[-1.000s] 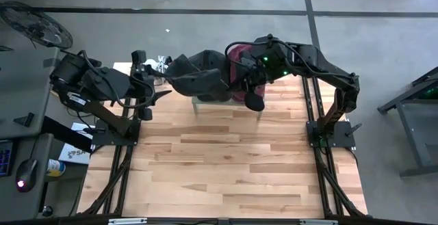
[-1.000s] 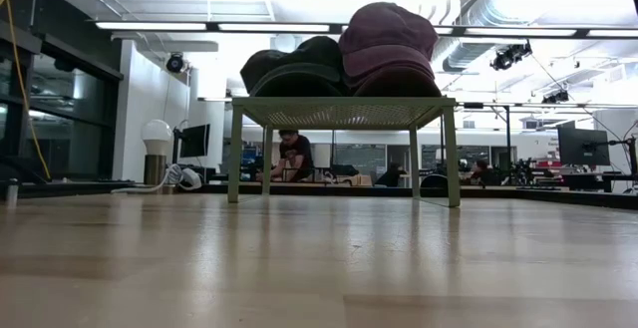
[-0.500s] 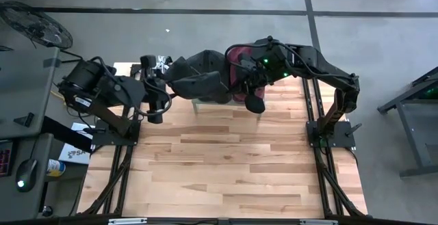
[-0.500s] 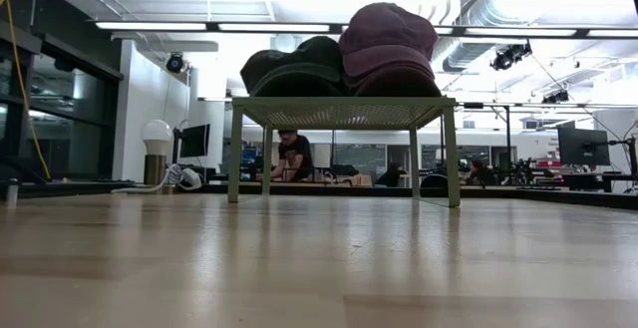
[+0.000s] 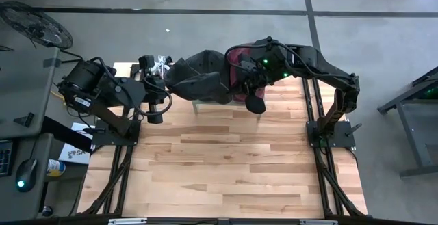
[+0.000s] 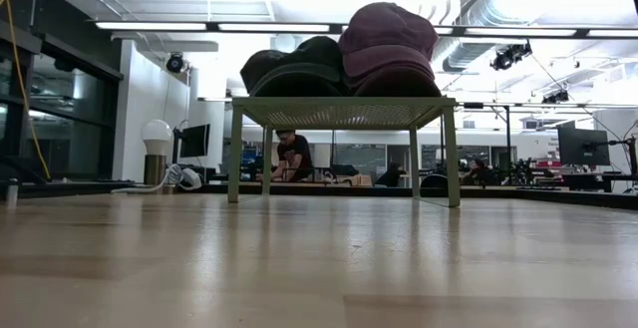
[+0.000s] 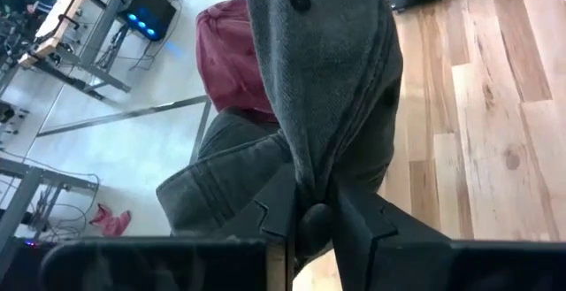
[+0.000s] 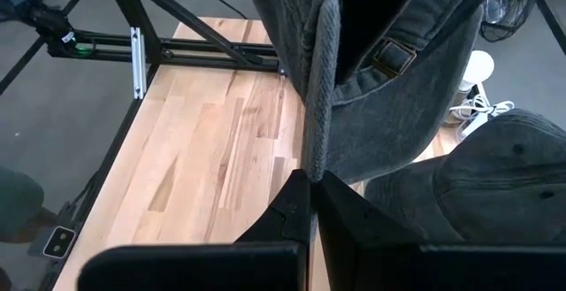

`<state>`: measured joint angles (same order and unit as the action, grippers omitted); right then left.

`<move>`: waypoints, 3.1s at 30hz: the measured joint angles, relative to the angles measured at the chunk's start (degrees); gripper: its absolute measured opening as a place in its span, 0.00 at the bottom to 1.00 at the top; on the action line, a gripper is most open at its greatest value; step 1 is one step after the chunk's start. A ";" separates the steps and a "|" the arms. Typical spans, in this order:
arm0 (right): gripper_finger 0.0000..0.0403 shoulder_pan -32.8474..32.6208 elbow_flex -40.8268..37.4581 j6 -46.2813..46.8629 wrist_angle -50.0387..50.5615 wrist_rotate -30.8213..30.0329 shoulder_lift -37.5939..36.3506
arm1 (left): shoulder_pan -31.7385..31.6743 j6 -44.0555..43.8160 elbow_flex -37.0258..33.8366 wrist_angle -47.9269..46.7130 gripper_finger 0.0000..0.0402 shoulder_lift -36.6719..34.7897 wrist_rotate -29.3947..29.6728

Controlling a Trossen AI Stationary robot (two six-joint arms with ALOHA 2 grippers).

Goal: Pick & Place hat
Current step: Stack the black cap on the other black caps on the shelf

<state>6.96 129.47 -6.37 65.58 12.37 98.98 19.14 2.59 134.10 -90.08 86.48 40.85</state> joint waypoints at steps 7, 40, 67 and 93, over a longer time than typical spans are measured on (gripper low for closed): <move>0.07 0.00 0.00 0.10 -0.22 0.01 0.00 | 0.00 0.00 0.00 0.00 0.10 0.00 -0.46; 0.35 0.17 0.04 5.07 0.11 -16.09 -6.86 | -33.26 17.67 0.90 8.17 0.10 1.57 -29.03; 0.35 0.17 0.04 5.00 0.73 -18.34 -6.86 | -43.61 22.14 0.90 13.03 0.10 11.45 -43.02; 0.35 0.17 0.02 6.40 1.42 -19.50 -6.86 | -44.00 21.15 0.83 19.23 0.10 15.86 -30.50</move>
<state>7.14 129.49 0.03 67.00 -7.14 92.12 -24.86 23.75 134.93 -70.85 102.33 10.36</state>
